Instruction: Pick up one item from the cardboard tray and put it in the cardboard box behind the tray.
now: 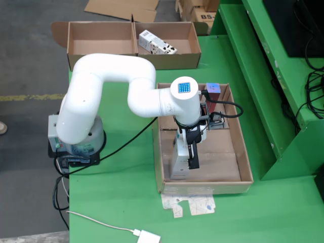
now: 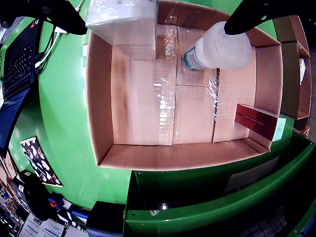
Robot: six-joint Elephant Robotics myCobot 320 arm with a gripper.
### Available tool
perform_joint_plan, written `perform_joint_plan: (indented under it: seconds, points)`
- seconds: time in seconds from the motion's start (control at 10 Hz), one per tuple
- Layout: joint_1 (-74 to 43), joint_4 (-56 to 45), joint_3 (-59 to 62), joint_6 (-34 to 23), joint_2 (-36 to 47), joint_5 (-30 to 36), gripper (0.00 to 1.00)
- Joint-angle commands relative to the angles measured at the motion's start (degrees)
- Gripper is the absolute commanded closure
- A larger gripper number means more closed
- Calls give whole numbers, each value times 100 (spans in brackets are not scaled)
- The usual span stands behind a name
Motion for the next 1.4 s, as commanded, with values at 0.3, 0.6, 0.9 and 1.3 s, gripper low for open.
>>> perform_joint_plan:
  seconds: [0.3,0.6,0.9,1.3]
  points:
    - [-42,127,-5,62,109,-37,0]
    - [-98,152,-70,62,121,-39,0]
    - [-98,152,-70,62,121,-39,0]
    - [-98,152,-70,62,121,-39,0]
